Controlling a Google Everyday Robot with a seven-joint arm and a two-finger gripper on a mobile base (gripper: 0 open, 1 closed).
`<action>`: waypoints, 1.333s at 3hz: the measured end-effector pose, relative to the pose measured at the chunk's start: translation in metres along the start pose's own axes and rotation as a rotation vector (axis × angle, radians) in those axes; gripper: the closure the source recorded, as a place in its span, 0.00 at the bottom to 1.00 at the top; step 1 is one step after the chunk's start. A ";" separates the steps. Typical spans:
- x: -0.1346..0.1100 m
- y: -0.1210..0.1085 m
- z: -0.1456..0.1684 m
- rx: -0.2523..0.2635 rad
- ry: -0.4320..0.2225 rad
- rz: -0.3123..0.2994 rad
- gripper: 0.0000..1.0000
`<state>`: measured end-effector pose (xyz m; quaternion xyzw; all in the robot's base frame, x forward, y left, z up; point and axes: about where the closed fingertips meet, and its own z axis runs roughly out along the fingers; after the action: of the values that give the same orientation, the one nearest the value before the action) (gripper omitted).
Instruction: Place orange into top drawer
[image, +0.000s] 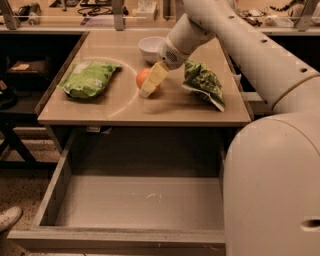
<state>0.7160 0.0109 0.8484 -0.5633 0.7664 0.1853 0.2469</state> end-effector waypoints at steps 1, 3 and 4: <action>0.004 0.002 0.013 -0.024 0.007 0.033 0.00; 0.004 0.002 0.013 -0.024 0.007 0.033 0.41; 0.004 0.002 0.013 -0.024 0.007 0.033 0.65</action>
Offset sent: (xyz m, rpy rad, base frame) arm -0.0010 0.0043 -0.0118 0.0044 0.0350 -0.0111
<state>0.7150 0.0159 0.8351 -0.5541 0.7742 0.1967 0.2343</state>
